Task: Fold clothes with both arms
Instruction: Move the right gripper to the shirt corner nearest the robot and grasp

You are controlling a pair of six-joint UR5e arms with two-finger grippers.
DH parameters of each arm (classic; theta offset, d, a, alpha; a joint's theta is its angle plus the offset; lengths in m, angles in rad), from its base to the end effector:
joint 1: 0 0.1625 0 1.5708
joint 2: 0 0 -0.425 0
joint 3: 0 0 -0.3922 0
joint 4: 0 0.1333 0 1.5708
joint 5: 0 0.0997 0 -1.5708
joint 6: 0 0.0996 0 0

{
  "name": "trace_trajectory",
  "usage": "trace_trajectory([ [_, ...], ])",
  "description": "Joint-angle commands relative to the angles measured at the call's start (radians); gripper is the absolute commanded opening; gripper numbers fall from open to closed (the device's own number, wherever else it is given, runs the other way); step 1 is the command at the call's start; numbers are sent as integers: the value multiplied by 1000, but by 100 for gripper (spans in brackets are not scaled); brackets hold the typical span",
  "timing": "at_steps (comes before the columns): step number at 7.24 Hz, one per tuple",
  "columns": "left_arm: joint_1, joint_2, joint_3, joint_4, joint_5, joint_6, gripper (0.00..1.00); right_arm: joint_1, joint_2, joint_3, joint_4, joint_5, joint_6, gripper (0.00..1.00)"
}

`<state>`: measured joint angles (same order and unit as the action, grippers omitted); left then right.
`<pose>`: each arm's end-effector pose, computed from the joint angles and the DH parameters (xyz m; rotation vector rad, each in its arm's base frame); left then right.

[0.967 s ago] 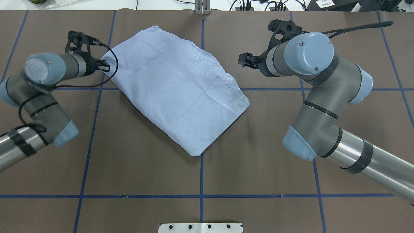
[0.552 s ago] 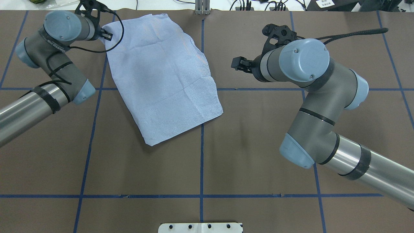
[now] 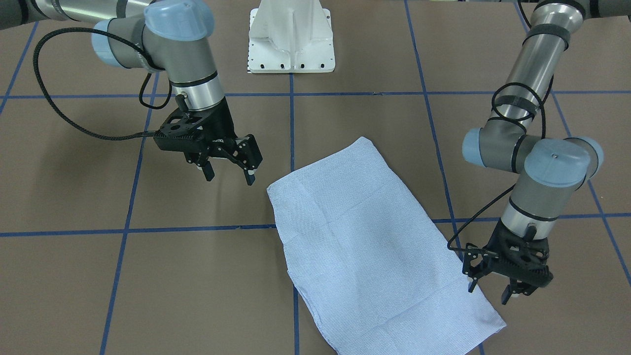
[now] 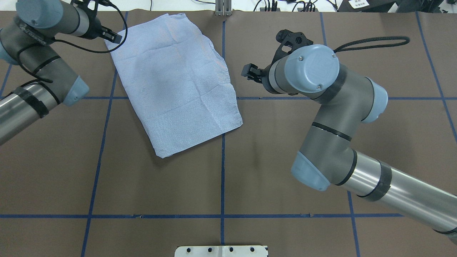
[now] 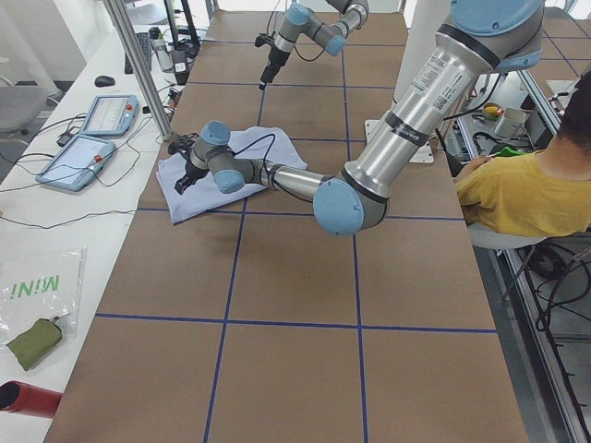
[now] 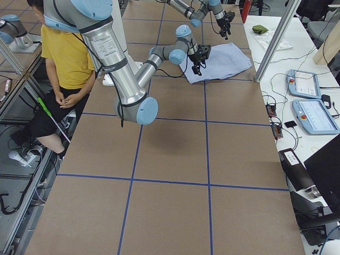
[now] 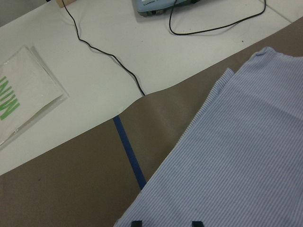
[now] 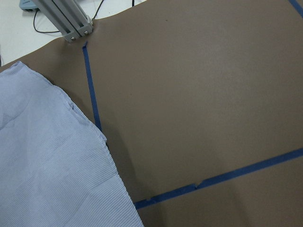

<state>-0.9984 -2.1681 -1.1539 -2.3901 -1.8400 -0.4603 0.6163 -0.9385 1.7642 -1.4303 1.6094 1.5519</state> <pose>0.3216 -0.6963 0.4116 0.7436 0.7059 0.2367 -0.4602 -0.4846 0.1916 0.2714 -0.9410 0.5310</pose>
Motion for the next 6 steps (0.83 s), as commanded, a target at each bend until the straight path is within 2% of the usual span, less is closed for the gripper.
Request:
trace_trajectory([
  [1,-2,111,-137,-3,-16,-52,100,-76,72,-53,-82,-69,191,99],
  [2,1,138,-183,-1,-16,-84,100,-101,139,-143,-81,-109,276,99],
  [3,7,149,-196,-3,-18,-113,100,-127,205,-249,-76,-112,334,98],
  [4,10,149,-199,-3,-16,-153,100,-151,226,-288,-76,-117,391,93],
  [5,14,148,-207,-4,-16,-178,100,-180,225,-290,-75,-140,425,84],
  [6,18,149,-210,-4,-16,-185,100,-191,224,-299,-76,-143,456,81],
])
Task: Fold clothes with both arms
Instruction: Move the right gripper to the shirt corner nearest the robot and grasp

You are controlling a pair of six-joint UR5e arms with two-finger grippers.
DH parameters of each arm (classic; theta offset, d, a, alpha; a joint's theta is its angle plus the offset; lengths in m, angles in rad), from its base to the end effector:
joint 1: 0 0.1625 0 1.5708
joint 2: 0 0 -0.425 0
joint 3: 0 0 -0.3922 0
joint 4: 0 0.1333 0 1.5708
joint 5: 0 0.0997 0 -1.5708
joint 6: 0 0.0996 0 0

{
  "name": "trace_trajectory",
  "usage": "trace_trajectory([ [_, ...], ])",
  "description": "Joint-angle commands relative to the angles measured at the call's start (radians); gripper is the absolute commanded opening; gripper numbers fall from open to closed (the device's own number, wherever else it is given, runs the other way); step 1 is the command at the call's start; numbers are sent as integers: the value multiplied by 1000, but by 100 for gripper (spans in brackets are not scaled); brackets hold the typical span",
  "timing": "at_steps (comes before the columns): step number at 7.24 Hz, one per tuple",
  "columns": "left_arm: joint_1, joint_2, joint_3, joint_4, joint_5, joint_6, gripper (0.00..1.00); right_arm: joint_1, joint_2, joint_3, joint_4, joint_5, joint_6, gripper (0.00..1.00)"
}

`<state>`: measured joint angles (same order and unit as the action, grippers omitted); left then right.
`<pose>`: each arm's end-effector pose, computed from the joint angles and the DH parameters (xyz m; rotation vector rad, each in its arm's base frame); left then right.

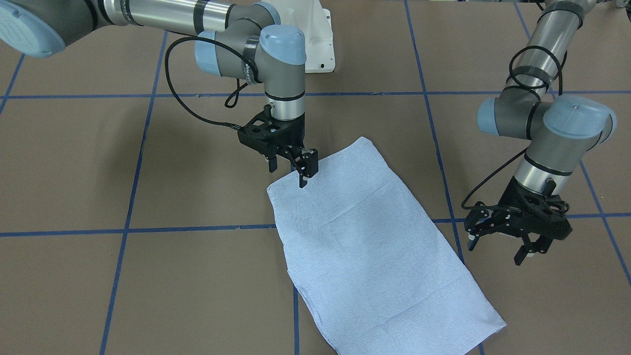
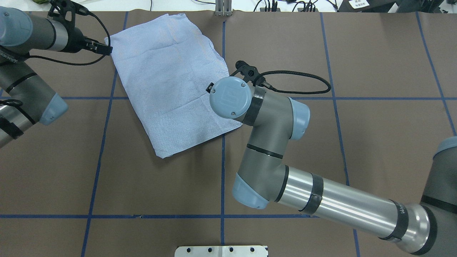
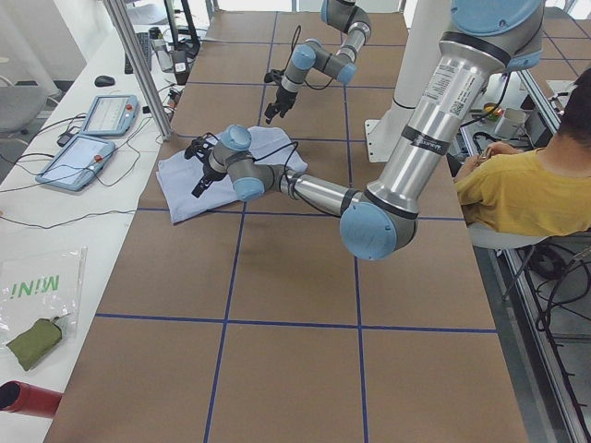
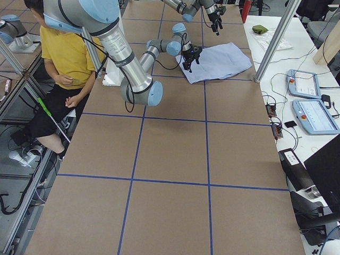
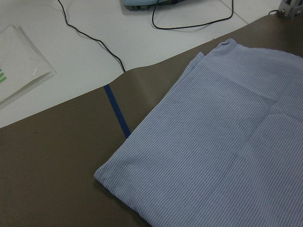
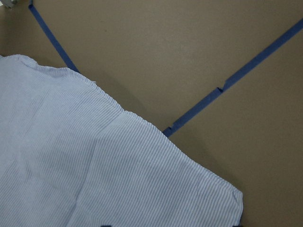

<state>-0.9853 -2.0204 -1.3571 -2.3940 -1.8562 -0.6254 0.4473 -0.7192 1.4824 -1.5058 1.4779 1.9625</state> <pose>0.2981 -0.6401 0.4135 0.7175 0.8104 0.1152 -0.6088 -0.4502 0.1650 0.1140 -0.8507 0.8272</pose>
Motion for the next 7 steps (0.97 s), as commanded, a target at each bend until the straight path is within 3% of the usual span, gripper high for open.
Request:
trace_trajectory([
  [1,5,3,-7,-1,0,-19,100,-27,7,-39,-1,-19,49,81],
  [3,5,3,-8,-1,0,-19,100,-36,47,-103,-1,-41,52,81],
  [7,7,5,-5,-1,0,-19,100,-65,46,-134,-1,-83,53,81],
])
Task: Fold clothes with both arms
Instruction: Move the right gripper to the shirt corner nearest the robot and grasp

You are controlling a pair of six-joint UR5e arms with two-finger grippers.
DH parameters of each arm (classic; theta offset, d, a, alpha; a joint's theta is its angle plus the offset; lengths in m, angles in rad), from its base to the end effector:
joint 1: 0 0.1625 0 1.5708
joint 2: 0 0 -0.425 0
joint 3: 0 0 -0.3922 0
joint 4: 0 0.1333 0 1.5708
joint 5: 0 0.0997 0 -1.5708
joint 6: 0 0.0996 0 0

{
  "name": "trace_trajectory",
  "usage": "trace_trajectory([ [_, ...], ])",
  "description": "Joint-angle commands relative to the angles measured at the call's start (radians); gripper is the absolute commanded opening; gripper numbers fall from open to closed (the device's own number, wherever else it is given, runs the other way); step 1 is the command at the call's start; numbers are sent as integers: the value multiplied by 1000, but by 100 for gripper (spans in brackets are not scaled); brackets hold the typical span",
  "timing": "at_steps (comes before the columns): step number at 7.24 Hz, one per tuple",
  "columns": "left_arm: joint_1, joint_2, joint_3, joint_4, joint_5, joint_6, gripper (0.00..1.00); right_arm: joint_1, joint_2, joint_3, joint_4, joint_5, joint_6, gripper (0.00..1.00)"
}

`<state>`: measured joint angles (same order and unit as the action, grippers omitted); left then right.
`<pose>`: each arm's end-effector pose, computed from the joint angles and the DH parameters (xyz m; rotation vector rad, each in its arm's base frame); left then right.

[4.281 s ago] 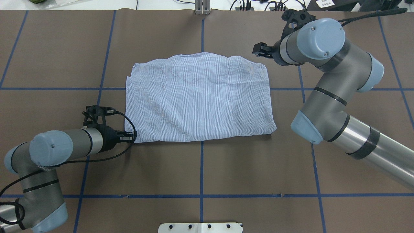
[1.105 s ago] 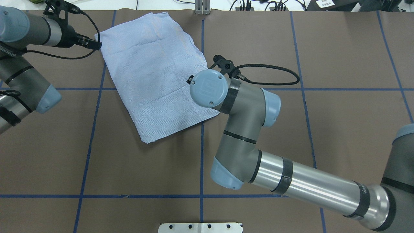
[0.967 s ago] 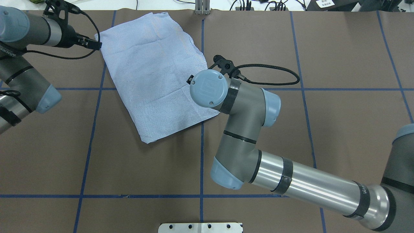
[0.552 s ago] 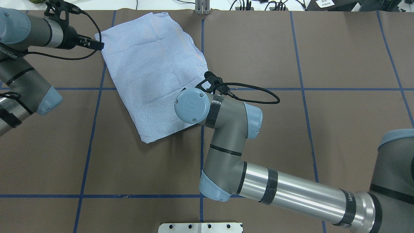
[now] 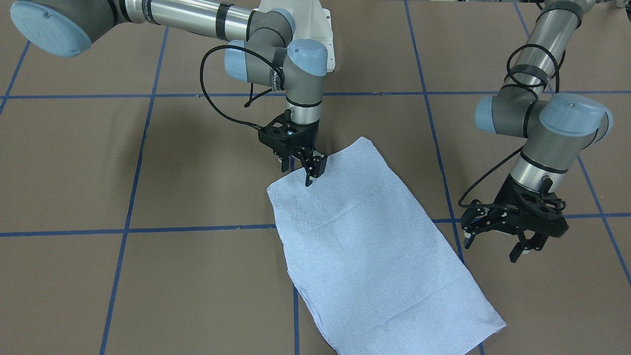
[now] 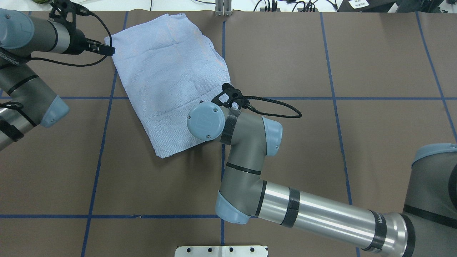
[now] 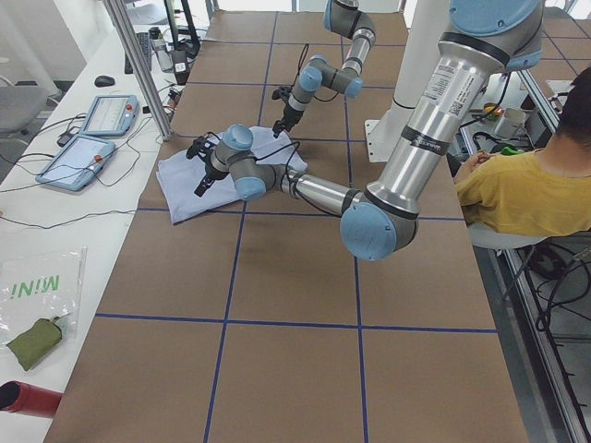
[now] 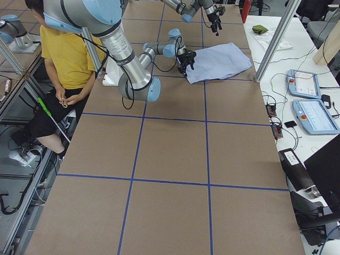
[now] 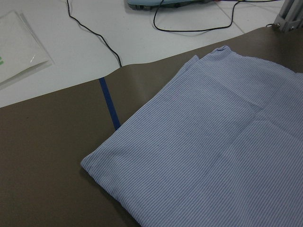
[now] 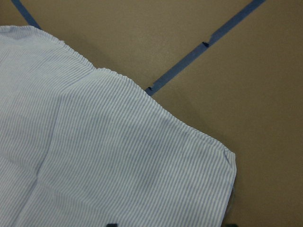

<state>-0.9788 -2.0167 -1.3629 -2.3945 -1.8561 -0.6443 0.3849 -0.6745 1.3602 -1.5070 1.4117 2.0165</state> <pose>0.3013 -0.6367 0.4130 0.7093 0.8207 0.1044 -0.6628 -0.4293 0.1836 0.1330 -0.7766 0.8484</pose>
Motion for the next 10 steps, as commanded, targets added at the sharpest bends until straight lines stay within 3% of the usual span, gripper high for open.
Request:
trace_trajectory([
  [1,0,9,-1,0,0,2,100,-3,1,-13,1,-29,-2,79],
  [10,-1,10,1,0,0,2,100,-9,29,-87,1,-56,-2,78],
])
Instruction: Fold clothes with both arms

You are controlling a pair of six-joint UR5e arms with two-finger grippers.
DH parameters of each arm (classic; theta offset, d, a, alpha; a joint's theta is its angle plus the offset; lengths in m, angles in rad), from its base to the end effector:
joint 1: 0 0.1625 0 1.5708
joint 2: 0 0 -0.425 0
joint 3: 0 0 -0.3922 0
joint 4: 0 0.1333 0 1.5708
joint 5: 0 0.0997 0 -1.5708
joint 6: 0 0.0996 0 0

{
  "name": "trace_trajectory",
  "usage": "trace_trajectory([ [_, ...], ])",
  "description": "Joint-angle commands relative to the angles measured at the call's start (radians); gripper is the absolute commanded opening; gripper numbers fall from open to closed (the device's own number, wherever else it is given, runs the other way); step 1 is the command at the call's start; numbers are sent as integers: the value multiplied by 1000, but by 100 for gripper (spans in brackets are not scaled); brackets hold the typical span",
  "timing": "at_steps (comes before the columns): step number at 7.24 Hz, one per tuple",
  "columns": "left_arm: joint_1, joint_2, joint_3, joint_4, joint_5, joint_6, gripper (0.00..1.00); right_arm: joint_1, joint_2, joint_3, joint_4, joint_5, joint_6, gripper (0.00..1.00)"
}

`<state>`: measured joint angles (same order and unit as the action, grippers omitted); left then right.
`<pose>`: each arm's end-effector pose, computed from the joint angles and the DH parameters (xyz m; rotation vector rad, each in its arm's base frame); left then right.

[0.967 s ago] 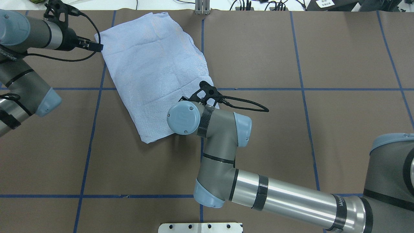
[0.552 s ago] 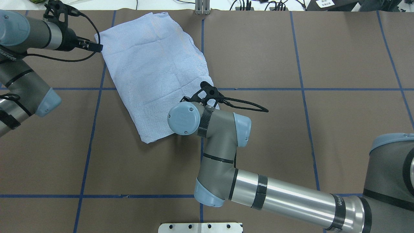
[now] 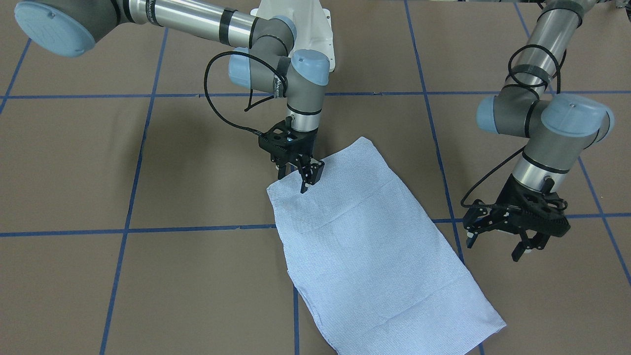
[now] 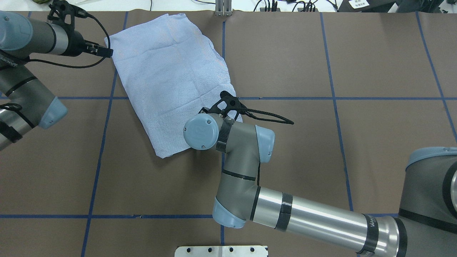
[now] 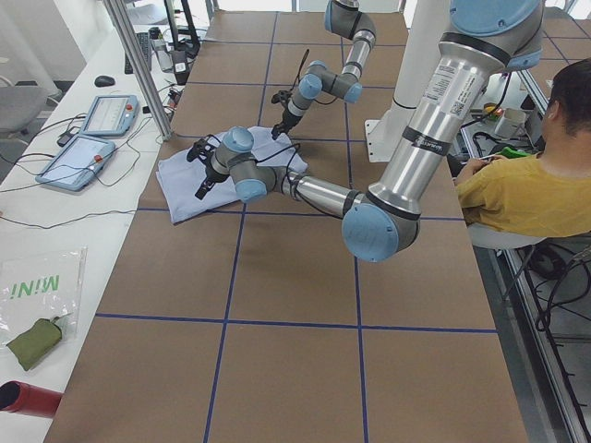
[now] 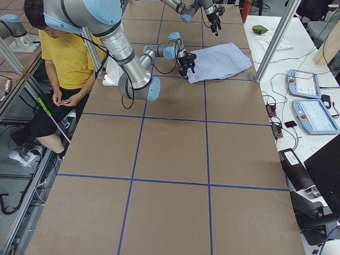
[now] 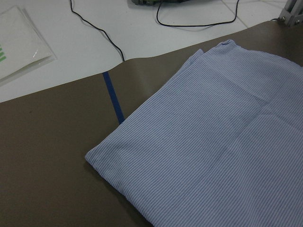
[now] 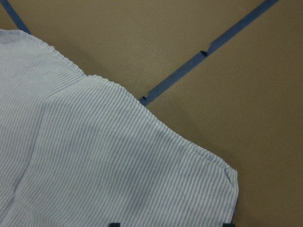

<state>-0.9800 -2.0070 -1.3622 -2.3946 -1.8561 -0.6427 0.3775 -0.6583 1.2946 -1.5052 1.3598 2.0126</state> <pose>0.2992 -0.6351 0.4201 0.7018 0.8142 0.1031 -0.6782 -0.4347 0.1994 0.1856 -0.7285 0.8558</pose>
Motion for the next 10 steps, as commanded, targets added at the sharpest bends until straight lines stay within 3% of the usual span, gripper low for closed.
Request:
trace_trajectory([
  [1,1,5,0,0,0,0,100,-3,12,-26,-1,-4,0,78],
  [2,1,5,-1,0,0,0,100,-3,12,-26,-1,-5,3,70],
  [5,0,7,-1,0,0,-2,100,-3,20,-28,-1,-5,21,12],
  [6,1,11,-1,-1,0,-2,100,-3,20,-28,-1,-5,38,0],
  [9,0,11,-11,-2,0,-3,100,-2,32,-26,0,-8,49,0],
  [10,3,16,-61,0,-17,-64,100,-2,37,-23,0,-8,48,0],
])
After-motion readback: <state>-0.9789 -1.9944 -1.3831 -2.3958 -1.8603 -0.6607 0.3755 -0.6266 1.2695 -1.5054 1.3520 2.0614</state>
